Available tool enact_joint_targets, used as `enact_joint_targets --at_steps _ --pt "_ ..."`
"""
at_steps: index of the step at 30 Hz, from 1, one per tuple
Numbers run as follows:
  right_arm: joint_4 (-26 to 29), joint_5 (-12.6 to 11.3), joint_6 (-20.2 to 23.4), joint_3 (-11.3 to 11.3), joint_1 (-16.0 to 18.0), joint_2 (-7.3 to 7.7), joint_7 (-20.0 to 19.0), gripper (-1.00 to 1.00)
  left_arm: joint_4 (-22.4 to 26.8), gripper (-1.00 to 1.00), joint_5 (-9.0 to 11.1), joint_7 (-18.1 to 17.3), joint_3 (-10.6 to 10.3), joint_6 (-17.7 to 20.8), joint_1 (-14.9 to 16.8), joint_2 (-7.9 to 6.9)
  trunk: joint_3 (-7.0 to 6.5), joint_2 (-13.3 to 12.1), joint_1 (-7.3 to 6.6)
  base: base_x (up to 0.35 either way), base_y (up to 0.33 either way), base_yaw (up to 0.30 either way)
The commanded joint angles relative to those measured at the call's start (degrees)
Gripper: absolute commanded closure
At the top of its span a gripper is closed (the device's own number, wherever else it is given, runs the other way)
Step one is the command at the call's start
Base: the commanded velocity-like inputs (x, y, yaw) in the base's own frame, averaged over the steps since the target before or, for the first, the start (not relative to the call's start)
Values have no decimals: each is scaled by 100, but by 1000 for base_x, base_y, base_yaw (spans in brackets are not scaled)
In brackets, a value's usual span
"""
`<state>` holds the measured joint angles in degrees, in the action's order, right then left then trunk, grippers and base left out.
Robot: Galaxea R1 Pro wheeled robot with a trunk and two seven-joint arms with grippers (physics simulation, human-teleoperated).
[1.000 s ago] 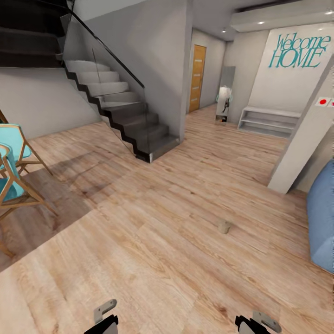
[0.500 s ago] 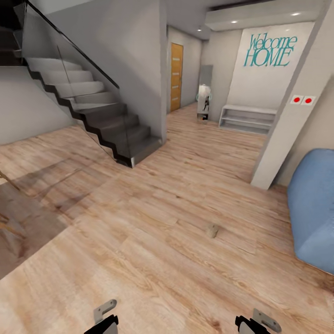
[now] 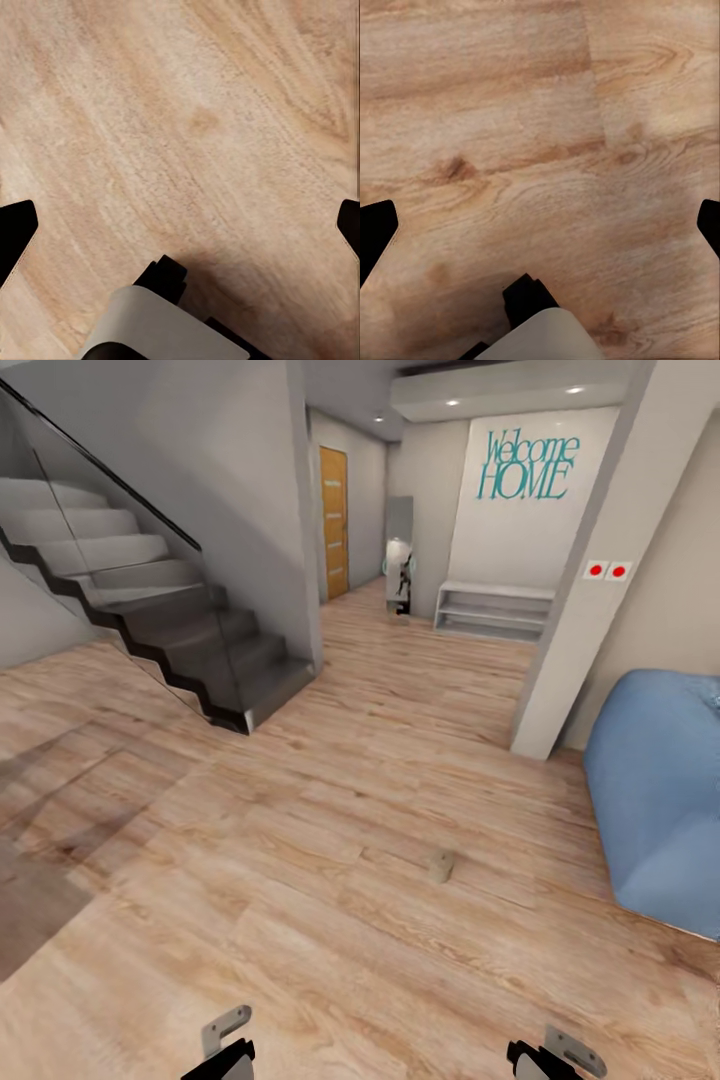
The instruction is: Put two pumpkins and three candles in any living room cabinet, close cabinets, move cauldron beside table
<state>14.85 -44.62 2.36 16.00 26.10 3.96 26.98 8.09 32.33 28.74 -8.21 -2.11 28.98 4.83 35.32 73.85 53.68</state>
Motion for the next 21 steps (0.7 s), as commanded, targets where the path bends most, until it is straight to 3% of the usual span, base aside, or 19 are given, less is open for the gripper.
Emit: enact_joint_targets --at_steps 1,21 --pt "2 -1 1 0 0 0 0 -100 0 -100 -1 0 -2 0 1 0 5 0 0 265 195 -249" --pt "0 6 2 7 0 0 0 -100 0 -100 -16 0 -3 0 1 0 119 0 0 269 191 -234"
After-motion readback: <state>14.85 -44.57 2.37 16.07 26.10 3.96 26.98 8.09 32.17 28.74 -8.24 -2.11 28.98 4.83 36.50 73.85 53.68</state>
